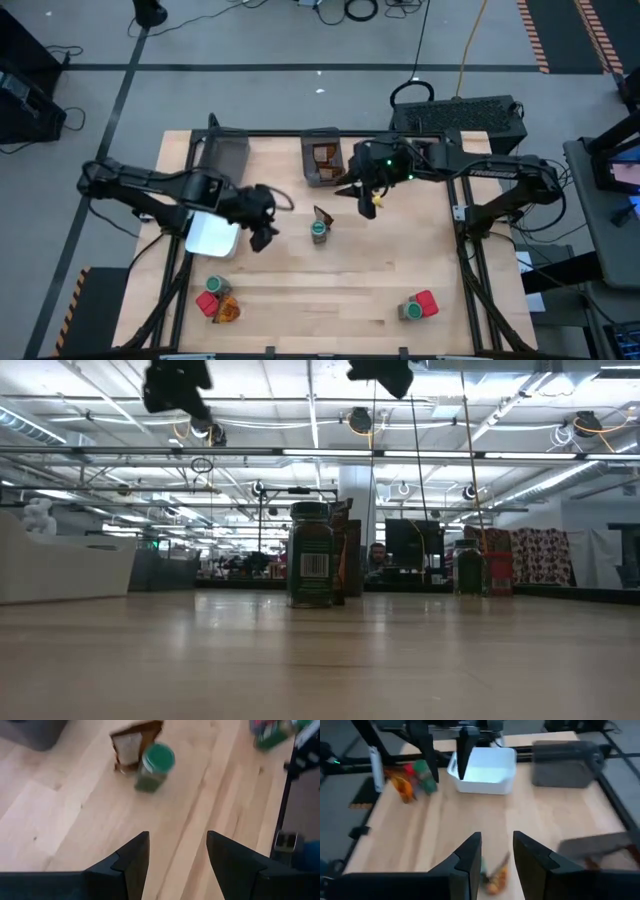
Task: Sort spices by type
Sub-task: Put the top brown seasoning bag into the middle black bin
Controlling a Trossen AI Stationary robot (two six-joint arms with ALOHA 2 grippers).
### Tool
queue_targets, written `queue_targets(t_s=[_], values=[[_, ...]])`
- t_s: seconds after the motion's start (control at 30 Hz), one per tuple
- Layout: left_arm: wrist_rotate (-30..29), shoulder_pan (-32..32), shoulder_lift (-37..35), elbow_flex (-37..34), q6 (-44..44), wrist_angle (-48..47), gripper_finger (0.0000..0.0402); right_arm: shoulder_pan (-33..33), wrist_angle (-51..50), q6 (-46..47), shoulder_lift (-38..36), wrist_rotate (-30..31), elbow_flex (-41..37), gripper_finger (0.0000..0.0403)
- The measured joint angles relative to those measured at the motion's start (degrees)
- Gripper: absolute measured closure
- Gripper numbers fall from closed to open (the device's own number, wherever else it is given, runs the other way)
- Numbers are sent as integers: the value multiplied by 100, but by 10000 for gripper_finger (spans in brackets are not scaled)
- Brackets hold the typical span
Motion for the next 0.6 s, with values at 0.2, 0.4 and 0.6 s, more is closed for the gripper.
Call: queue_targets(t_s=[0.2, 0.4, 0.6], values=[[-139, -540, -148, -2, 47, -599, 199, 391, 671, 588, 232, -85, 4, 308], [-452, -1208, -484, -2, -165, -703, 199, 740, 1325, 533, 648, -90, 4, 308], [-978, -1734, -670, -2, -436, -719, 199, 999, 1602, 688, 952, -92, 2, 308]])
